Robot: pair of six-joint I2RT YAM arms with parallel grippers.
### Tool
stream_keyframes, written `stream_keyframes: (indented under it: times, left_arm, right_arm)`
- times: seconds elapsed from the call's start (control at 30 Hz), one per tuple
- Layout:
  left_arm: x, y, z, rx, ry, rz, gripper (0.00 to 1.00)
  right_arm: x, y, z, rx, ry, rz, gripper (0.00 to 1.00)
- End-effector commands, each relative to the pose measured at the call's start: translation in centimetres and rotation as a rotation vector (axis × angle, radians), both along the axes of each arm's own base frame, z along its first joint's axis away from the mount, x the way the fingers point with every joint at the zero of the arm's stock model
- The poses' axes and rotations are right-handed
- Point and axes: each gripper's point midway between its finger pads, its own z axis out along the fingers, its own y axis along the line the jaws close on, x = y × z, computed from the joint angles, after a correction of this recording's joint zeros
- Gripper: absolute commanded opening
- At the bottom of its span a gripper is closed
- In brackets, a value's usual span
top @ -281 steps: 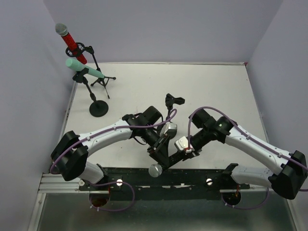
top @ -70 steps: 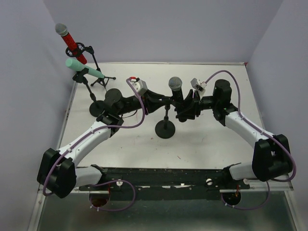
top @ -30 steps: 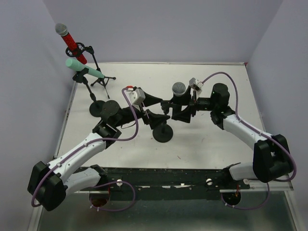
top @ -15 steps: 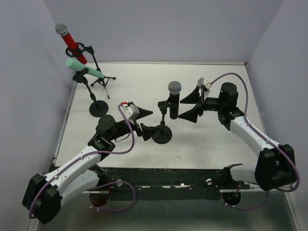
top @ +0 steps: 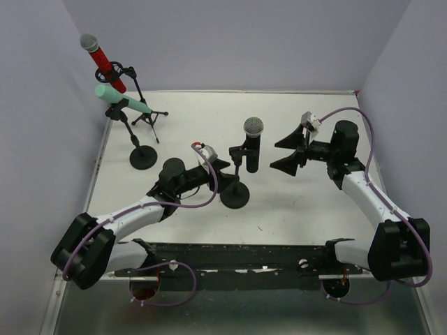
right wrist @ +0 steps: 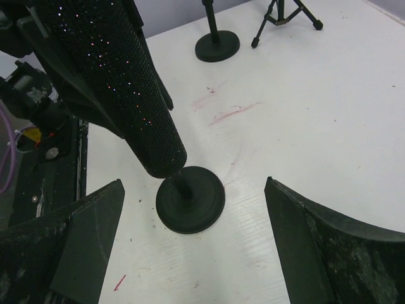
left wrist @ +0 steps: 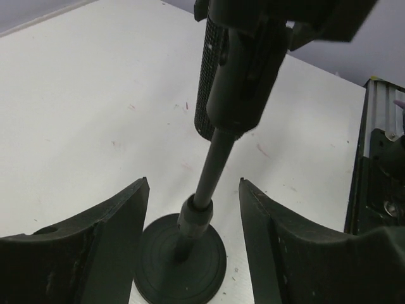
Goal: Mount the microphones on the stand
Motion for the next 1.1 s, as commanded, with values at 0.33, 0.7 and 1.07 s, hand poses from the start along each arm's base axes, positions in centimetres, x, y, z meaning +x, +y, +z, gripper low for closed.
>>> stream_keyframes:
  times: [0.33, 0.7, 1.07]
  left_arm:
    - [1.9, -3.4, 2.9, -0.040, -0.174, -0.007, 0.29]
    - [5.3, -0.3, 6.8, -0.073, -0.302, 0.213, 0.00]
    - [17.9, 7.3, 13.1, -0.094, -0.433, 0.604, 0.00]
  right_arm:
    - [-0.7, -0.3, -0.3, 0.003, 0.003, 0.028, 0.99]
    - [-0.5, -0.4, -0.8, -0.013, 0.001, 0.031, 1.00]
    - [-0.3, -0.6, -1.3, -0.038, -0.008, 0.022, 1.00]
